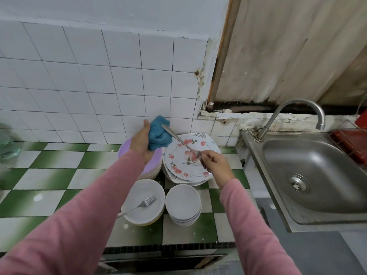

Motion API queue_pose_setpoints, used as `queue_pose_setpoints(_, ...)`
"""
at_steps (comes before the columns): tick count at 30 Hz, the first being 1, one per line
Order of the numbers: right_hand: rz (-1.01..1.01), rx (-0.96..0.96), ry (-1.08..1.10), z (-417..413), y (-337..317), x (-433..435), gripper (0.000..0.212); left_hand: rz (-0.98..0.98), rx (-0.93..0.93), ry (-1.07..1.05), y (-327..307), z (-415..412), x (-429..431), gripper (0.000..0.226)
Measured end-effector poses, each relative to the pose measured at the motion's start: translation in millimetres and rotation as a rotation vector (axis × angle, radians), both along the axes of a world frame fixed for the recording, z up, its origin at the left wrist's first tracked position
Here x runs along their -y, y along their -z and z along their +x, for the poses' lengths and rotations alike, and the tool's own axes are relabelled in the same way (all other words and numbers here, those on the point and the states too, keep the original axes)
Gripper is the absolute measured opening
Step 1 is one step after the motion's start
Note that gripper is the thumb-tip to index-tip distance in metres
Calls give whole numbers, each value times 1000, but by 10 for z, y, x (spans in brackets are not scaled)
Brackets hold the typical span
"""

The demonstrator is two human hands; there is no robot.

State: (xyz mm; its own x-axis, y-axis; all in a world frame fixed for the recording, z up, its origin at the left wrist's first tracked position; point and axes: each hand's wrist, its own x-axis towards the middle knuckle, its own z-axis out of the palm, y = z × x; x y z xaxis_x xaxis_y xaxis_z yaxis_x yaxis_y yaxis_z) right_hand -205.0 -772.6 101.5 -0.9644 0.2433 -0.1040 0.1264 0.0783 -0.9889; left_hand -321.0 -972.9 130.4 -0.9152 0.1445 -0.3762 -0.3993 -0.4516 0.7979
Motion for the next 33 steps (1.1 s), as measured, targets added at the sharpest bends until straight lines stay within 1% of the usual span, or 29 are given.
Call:
queue_pose_setpoints(2, -155, -4, 29, 68, -36, -66, 21, -9, -7, 9, 37, -53, -32, 43)
queue_pose_setpoints(4, -358, -41, 77, 136, -96, -127, 26, -34, -6, 30, 61, -67, -88, 46)
queue_pose_setpoints(5, -417, -69, 106, 164, -134, -163, 28, -46, 7, 32, 69, -63, -133, 47)
queue_pose_setpoints(7, -432, -117, 137, 213, -218, -227, 24, -98, 31, 33, 110, -36, -229, 45)
queue_pose_setpoints(11, -343, -141, 213, 313, -365, -339, 16, -175, 38, 126, 134, 54, -450, 51)
queue_pose_setpoints(13, -268, -133, 250, 401, -451, -382, 14, -198, 6, 226, 90, 137, -594, 40)
queue_pose_setpoints(15, -176, -129, 261, 517, -573, -410, 9, -101, 28, 285, 26, 217, -744, 38)
queue_pose_setpoints(16, -126, -123, 263, 583, -630, -426, 4, -41, 34, 360, -12, 242, -815, 37)
queue_pose_setpoints(17, -78, -116, 269, 645, -677, -445, 9, 35, 34, 459, -56, 268, -878, 34)
queue_pose_setpoints(19, 2, -98, 287, 763, -745, -504, 25, 164, 5, 640, -102, 325, -1040, 33)
queue_pose_setpoints(20, 36, -91, 301, 831, -772, -538, 28, 132, 19, 655, -75, 344, -1133, 28)
queue_pose_setpoints(21, 62, -94, 315, 897, -798, -576, 28, 111, 76, 658, -47, 355, -1234, 17)
queue_pose_setpoints(22, 89, -100, 336, 963, -821, -616, 27, -14, 90, 589, -44, 407, -1308, 19)
queue_pose_setpoints(23, 137, -104, 367, 1028, -852, -661, 26, -90, 85, 527, -32, 462, -1388, 29)
queue_pose_setpoints(26, 342, -129, 499, 1209, -921, -853, 27, -81, 87, 548, -106, 615, -1700, 34)
queue_pose_setpoints(28, 436, -141, 580, 1358, -932, -1016, 30, -62, 96, 593, -172, 785, -1935, 38)
queue_pose_setpoints(30, 488, -142, 653, 1542, -952, -1192, 27, -34, 72, 638, -230, 958, -2181, 42)
queue_pose_setpoints(33, 471, -204, 772, 1846, -1004, -1499, 19, -36, 10, 723, -269, 1231, -2589, 38)
